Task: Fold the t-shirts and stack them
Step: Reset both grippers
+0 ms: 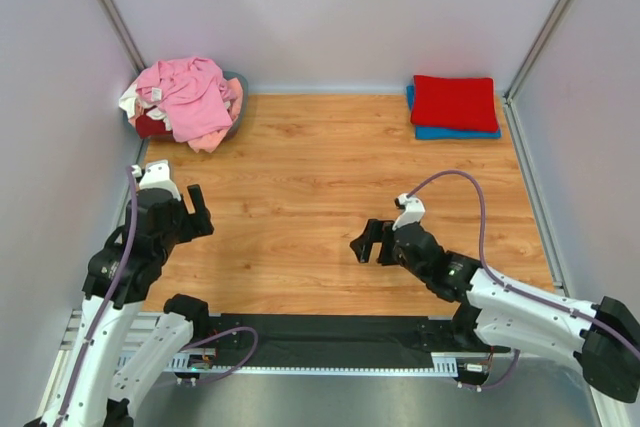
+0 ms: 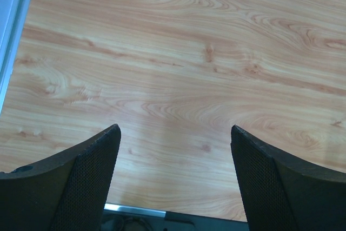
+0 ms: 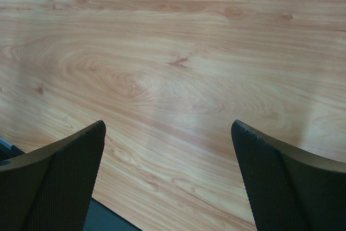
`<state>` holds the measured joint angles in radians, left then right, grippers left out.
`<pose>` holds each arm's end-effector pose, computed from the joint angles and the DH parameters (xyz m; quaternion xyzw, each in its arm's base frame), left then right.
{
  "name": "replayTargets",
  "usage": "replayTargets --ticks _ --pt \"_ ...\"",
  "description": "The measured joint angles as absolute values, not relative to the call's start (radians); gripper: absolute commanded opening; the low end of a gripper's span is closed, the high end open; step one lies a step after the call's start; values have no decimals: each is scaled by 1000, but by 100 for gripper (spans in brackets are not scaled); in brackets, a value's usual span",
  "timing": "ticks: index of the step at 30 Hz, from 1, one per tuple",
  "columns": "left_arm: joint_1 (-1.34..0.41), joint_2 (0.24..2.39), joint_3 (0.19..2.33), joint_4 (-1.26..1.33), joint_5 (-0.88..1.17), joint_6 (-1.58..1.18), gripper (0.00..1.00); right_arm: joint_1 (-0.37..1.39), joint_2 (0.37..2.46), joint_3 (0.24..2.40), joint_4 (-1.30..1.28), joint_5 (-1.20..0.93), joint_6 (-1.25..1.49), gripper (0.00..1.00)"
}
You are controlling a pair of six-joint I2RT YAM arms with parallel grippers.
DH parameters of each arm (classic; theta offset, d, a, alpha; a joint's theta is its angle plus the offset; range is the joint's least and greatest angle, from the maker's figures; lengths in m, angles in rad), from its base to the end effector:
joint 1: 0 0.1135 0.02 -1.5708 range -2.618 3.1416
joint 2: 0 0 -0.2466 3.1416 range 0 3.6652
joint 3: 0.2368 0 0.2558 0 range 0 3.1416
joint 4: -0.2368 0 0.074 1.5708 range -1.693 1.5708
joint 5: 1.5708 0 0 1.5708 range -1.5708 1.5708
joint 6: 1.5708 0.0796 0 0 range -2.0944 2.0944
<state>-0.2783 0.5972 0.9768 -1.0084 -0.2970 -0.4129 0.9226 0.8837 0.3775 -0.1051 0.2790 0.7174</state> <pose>0.1470 -0.0178 0.3118 -0.1262 0.8748 -0.0280 0.4669 0.1584 0.1728 0.1497 -0.0261 0.8804 0.2500 0.4020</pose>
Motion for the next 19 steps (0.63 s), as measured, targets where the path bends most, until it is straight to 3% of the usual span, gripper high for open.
replayTargets --ticks 13,19 --pt "-241 599 977 -1007 -295 -409 89 923 847 346 -68 279 710 100" --pt "-234 580 960 -979 -245 -387 82 923 873 346 -59 279 710 100"
